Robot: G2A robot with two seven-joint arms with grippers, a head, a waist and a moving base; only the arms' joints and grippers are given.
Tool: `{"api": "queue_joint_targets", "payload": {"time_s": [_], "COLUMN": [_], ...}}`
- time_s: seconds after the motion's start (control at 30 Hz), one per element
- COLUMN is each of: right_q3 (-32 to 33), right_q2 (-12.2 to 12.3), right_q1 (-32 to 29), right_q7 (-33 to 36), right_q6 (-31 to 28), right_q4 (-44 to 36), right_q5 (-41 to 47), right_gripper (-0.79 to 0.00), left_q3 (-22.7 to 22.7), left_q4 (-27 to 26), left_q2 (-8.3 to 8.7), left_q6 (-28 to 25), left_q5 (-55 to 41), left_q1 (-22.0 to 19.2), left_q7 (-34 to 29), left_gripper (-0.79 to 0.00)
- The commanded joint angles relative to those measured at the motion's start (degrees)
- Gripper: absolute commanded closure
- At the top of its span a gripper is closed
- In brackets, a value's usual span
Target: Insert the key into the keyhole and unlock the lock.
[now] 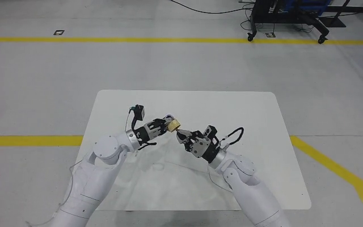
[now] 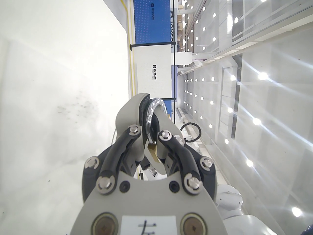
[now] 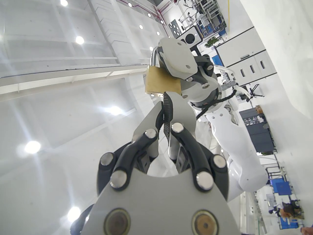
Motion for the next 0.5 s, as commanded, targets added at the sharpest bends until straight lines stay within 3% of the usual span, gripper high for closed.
{"api": "queue_joint_targets", "payload": {"time_s": [0.0, 0.23, 0.47], "right_q3": [-0.16, -0.71, -1.0], "right_q2": [-0.13, -0.56, -0.95], "right_q1": [0.58, 4.03, 6.1], "right_q7": [2.31, 11.7, 15.91], "right_q6": [1.61, 6.62, 9.66], "right_q4": [1.29, 8.54, 13.86], "right_q5": [3.56, 13.18, 19.31], "right_gripper": [0.0, 0.0, 0.0], "left_q3": [-0.07, -0.63, -0.84], "left_q4": [-0.36, -1.65, -2.43], "left_q2": [0.0, -0.04, -0.05], "left_q6": [-0.97, -4.02, -5.06], "left_q5": [0.54, 1.86, 3.26], "left_q1": [0.33, 1.76, 2.45], "left_q7": [0.57, 3.57, 4.59], "left_gripper": [0.0, 0.0, 0.0]}}
